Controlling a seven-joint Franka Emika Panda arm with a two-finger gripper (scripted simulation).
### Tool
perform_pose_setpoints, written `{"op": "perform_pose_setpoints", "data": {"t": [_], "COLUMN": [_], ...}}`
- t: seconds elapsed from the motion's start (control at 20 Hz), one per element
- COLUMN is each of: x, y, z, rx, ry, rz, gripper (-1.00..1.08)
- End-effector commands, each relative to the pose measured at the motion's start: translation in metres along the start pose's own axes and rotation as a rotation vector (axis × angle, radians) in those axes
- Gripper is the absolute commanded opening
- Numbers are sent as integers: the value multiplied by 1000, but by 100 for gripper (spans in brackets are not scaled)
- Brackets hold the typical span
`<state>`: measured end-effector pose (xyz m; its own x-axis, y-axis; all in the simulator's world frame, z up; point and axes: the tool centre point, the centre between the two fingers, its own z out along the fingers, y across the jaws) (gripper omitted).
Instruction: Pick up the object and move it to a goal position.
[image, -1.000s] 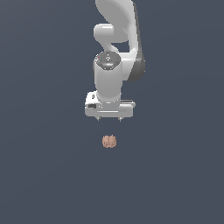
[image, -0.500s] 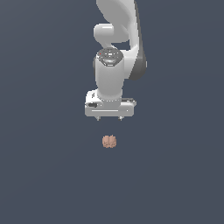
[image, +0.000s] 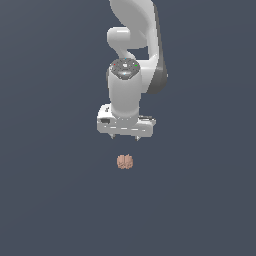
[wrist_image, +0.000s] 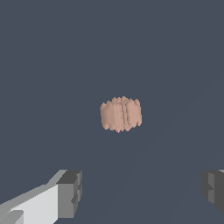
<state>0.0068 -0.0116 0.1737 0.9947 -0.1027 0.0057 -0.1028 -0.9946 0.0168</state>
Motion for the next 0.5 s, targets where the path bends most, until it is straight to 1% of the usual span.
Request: {"op": "perform_pose_setpoints", "data": {"t": [0.0,0.45], "x": [1,9], "y": [0,-1], "z": [3,16], "rx": [2,11], "ry": [-1,-8], "rz": [47,287], "gripper": [100,100]}}
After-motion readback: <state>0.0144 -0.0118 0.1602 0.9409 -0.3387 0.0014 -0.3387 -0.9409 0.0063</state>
